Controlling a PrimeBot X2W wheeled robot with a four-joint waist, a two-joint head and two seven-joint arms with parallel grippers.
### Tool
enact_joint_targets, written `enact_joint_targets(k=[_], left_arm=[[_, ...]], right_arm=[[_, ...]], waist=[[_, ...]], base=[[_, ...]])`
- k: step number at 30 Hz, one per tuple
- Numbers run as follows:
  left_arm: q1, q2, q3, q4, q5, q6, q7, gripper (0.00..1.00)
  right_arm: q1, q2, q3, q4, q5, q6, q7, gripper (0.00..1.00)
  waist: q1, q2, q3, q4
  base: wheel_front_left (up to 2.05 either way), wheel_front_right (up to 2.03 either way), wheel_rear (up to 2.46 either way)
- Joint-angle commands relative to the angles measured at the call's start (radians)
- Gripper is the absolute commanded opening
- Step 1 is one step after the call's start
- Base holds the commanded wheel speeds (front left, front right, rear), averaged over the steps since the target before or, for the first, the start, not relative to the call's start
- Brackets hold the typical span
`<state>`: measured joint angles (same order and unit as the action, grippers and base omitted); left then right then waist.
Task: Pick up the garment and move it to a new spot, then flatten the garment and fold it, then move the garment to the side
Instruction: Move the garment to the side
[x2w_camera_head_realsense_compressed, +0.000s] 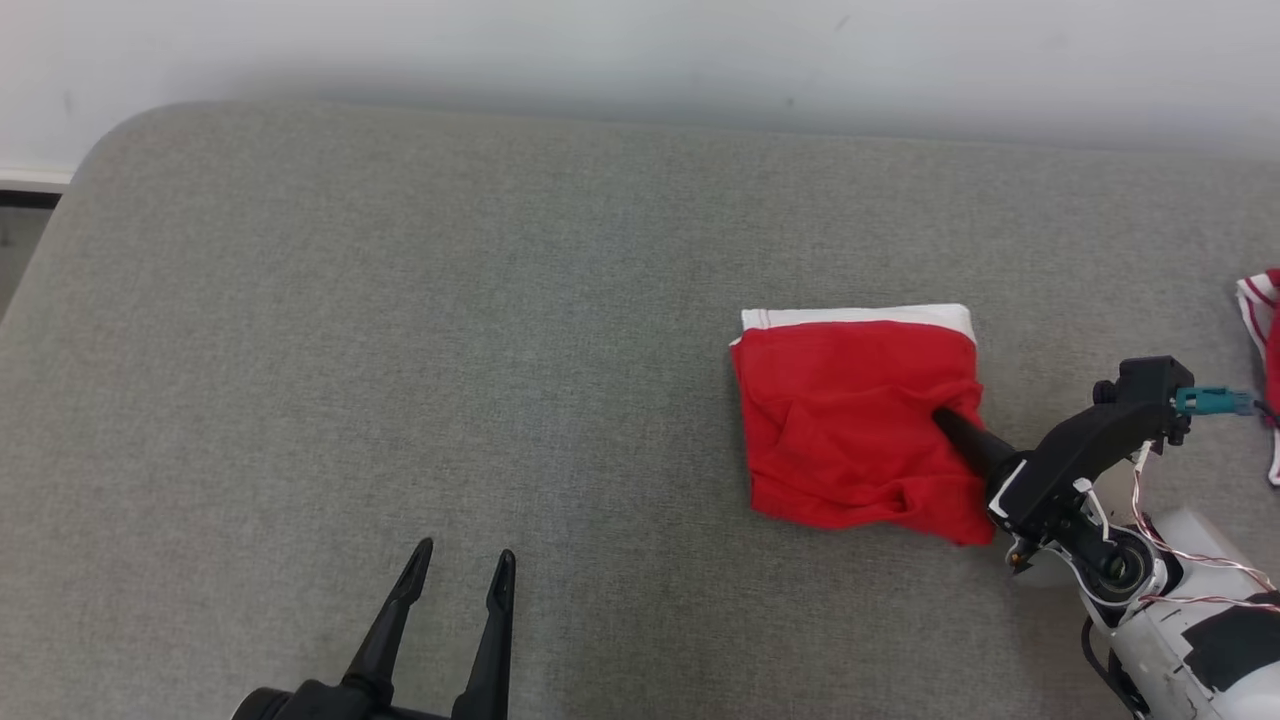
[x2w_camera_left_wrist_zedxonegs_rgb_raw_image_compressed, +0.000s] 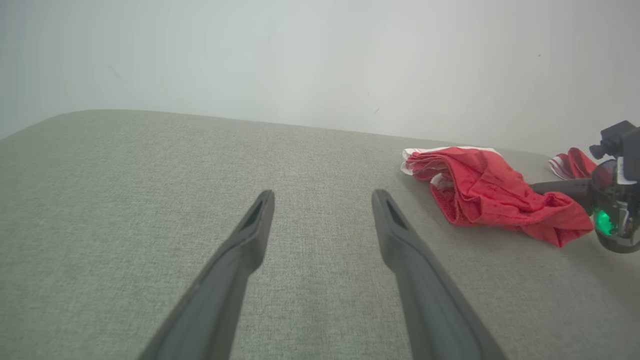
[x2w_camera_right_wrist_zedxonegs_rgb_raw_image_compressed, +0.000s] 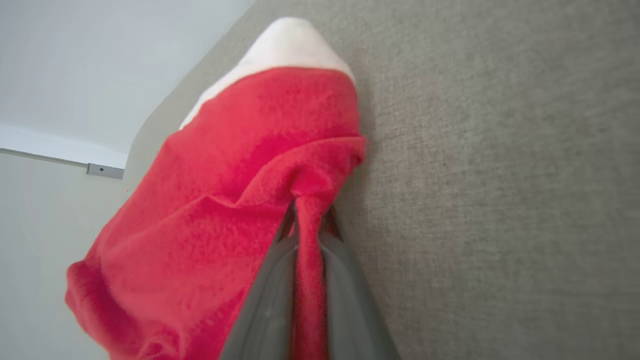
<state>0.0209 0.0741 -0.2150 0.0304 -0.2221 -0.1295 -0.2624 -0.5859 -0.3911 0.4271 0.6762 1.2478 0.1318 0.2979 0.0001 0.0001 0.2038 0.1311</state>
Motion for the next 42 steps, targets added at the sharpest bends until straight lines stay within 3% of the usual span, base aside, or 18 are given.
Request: enact_joint_targets(k=[1, 12, 24, 32, 42], left_arm=[[0.007, 0.004, 0.004, 0.001, -0.001, -0.002, -0.003, 1.00], [0.009, 0.020, 0.000, -0.024, 0.013, -0.001, -0.003, 1.00], [-0.020, 0.070, -0.011, -0.046, 0.017, -0.001, -0.003, 1.00], [-0.049, 0.109, -0.035, -0.056, 0.016, -0.001, -0.003, 1.00], [-0.125, 0.160, -0.082, -0.077, -0.010, -0.001, -0.003, 1.00]], right_arm=[[0.005, -0.014, 0.005, -0.010, -0.007, -0.003, -0.012, 0.00], [0.019, -0.121, 0.095, -0.128, -0.078, -0.003, -0.108, 0.00], [0.036, -0.168, 0.180, -0.202, -0.117, -0.003, -0.229, 0.00], [-0.009, -0.185, 0.228, -0.200, -0.169, -0.003, -0.319, 0.00], [-0.173, -0.259, 0.276, -0.180, -0.256, -0.003, -0.429, 0.00]], waist=[[-0.0001, -0.0001, -0.010, -0.017], [-0.0001, -0.0001, -0.007, -0.179], [-0.0001, -0.0001, 0.036, -0.386], [-0.0001, -0.0001, 0.086, -0.431], [-0.0001, -0.0001, 0.191, -0.371]], base=[[0.00, 0.00, 0.00], [0.00, 0.00, 0.00], [0.00, 0.00, 0.00], [0.00, 0.00, 0.00], [0.00, 0.00, 0.00]])
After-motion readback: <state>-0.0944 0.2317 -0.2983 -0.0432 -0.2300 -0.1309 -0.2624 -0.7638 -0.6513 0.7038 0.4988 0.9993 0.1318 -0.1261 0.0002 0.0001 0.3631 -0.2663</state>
